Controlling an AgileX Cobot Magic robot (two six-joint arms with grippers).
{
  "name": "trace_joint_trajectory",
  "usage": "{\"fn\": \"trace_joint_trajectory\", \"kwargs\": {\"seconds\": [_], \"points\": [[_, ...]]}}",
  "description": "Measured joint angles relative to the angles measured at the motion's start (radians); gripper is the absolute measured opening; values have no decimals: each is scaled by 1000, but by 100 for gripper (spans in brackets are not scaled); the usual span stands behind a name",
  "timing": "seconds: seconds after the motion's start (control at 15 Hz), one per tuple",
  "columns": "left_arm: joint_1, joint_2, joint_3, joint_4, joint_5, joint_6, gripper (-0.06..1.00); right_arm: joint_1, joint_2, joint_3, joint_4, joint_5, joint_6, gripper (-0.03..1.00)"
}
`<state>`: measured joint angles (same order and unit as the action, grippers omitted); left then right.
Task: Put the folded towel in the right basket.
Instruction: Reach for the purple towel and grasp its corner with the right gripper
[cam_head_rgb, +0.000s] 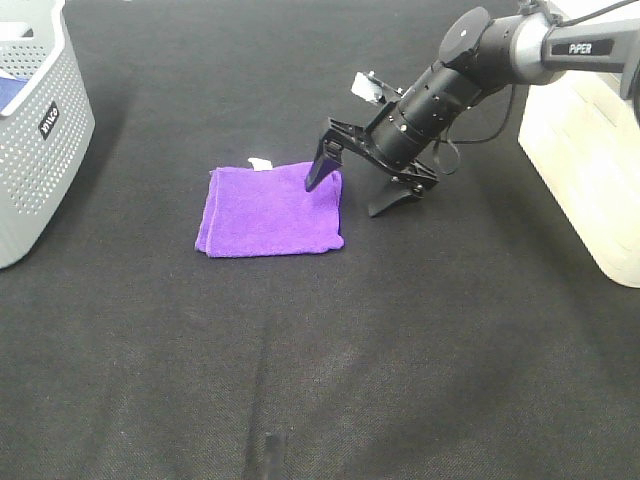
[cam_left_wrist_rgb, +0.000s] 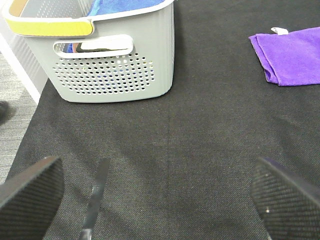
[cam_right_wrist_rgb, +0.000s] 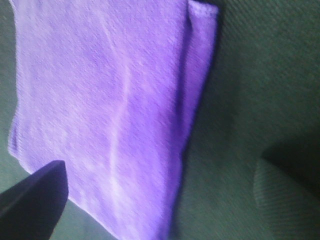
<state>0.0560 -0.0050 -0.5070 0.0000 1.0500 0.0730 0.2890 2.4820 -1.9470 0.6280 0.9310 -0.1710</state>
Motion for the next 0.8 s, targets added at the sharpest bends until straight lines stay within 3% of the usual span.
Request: {"fn": "trace_joint_trajectory", "kwargs": {"seconds": [0.2, 0.4, 0.8], "points": [[0, 0, 0, 0, 0, 0, 95, 47, 25, -9, 52, -71, -5, 85], [0, 0, 0, 0, 0, 0, 95, 119, 42, -11, 79, -175, -25, 71], [0, 0, 0, 0, 0, 0, 95, 125, 57, -11, 9, -219, -18, 13]]}}
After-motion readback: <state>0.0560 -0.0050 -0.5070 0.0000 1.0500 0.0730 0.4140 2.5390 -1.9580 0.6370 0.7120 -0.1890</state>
